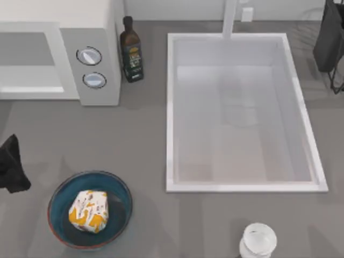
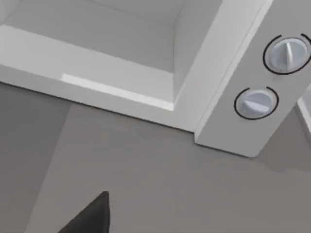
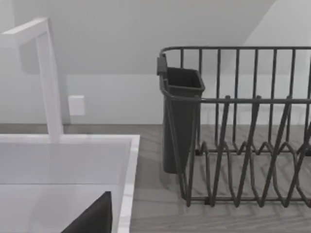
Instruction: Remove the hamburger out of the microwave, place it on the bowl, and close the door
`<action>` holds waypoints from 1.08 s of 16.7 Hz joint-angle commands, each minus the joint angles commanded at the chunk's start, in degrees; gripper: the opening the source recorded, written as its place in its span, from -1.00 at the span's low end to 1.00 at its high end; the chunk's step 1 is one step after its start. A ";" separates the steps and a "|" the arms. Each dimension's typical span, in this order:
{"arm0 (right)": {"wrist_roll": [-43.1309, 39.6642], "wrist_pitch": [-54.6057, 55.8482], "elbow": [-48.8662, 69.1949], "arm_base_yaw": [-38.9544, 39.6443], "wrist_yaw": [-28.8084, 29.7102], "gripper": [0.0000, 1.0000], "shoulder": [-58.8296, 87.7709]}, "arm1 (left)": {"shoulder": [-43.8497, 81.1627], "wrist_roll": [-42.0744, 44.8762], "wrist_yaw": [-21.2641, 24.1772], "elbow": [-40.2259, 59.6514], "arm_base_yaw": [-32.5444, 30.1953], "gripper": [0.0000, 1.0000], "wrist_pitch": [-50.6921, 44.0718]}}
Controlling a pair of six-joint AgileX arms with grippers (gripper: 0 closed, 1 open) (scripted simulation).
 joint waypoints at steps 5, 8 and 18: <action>0.00 0.00 0.00 0.00 0.00 1.00 0.00 | -13.69 16.48 2.38 -11.85 5.85 1.00 13.55; 0.00 0.00 0.00 0.00 0.00 1.00 0.00 | -15.64 19.07 2.64 -13.91 6.80 1.00 15.80; 0.00 0.00 0.00 0.00 0.00 1.00 0.00 | -15.64 19.07 2.64 -13.91 6.80 0.10 15.80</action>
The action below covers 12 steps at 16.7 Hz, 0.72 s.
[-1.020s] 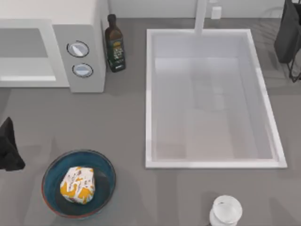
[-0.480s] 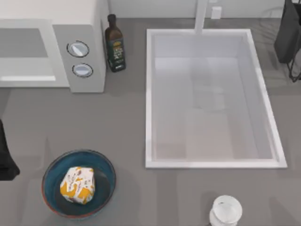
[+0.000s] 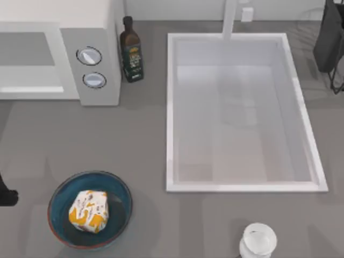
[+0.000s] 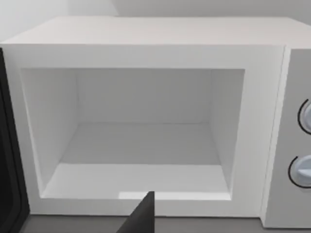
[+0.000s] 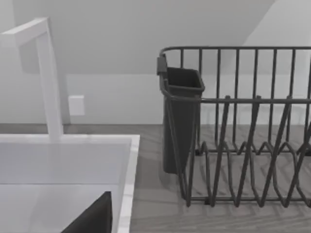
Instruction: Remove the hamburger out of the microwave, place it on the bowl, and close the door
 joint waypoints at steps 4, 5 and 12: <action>0.00 0.00 0.00 0.00 0.00 1.00 0.00 | 0.00 0.00 0.00 0.00 0.00 -0.51 0.00; 0.00 0.00 0.00 0.00 0.00 1.00 0.00 | 0.00 0.00 0.00 0.00 0.00 -0.66 0.00; 0.00 0.00 0.00 0.00 0.00 1.00 0.00 | 0.00 0.00 0.00 0.00 0.00 -1.00 0.00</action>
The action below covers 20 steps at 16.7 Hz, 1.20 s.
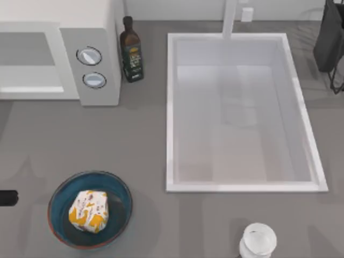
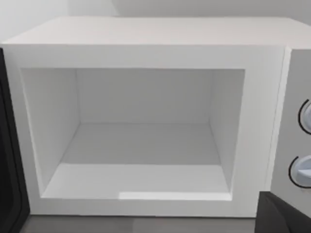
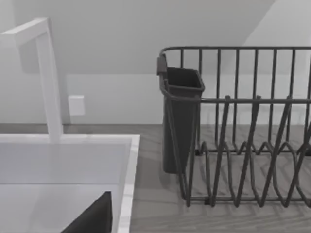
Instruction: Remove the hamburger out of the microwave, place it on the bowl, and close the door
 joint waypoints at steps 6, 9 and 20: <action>0.00 0.00 0.00 0.00 0.00 1.00 0.00 | 1.01 0.01 0.76 -0.17 0.76 -1.00 0.99; 0.00 0.00 0.00 0.00 0.00 1.00 0.00 | 6.03 0.09 4.14 -0.98 4.12 -1.00 6.81; 0.00 0.00 0.00 0.00 0.00 1.00 0.00 | 12.21 0.21 10.81 -2.84 10.73 -1.00 15.21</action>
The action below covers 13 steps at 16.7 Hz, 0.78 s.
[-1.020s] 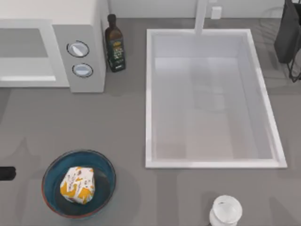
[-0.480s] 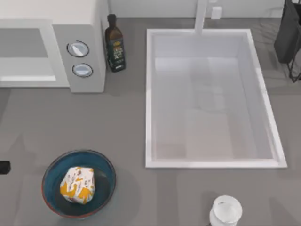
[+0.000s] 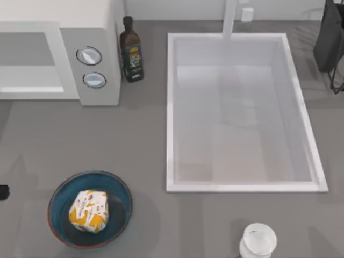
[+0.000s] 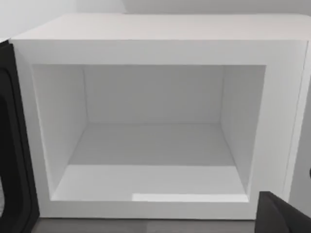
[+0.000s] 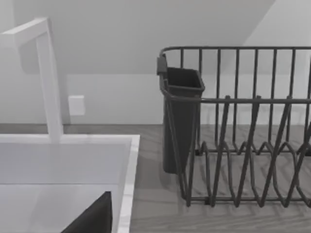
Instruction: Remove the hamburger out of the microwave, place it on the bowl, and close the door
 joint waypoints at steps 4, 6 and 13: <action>0.00 0.00 0.00 0.00 0.00 1.00 0.00 | -0.62 -0.03 8.24 -2.47 8.24 -1.00 1.83; 0.00 0.00 0.00 0.00 0.00 1.00 0.00 | -0.90 -0.04 9.67 -3.03 9.67 -1.00 2.11; 0.00 0.00 0.00 0.00 0.00 1.00 0.00 | -1.90 -0.06 10.79 1.93 10.92 -1.00 -1.86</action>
